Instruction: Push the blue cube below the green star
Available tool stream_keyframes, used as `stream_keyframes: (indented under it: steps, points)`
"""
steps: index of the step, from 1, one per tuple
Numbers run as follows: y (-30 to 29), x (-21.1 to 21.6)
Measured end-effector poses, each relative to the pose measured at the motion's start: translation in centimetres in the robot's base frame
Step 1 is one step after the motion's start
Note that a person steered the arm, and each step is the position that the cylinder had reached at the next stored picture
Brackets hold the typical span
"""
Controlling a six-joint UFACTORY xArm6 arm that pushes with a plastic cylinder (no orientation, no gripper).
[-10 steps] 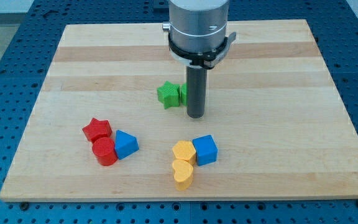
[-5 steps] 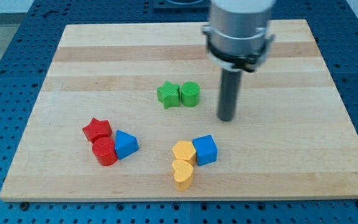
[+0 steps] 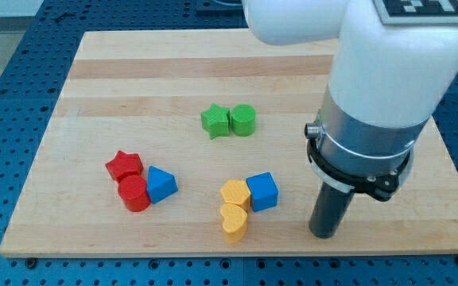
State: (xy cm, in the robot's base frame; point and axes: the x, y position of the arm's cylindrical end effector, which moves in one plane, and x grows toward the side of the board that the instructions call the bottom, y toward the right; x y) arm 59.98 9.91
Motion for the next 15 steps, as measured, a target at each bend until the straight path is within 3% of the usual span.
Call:
stream_keyframes:
  steps: [1,2,3,6,8,9,10,12,15]
  points:
    - [-1.0,0.0]
    - [-5.7,-0.7]
    - [-5.7,-0.7]
    - [-10.1,-9.2]
    - [-10.8,-9.6]
    - [-5.2,-9.6]
    - [-4.5,-10.7]
    - [-7.4,-12.3]
    - [-12.3,-10.1]
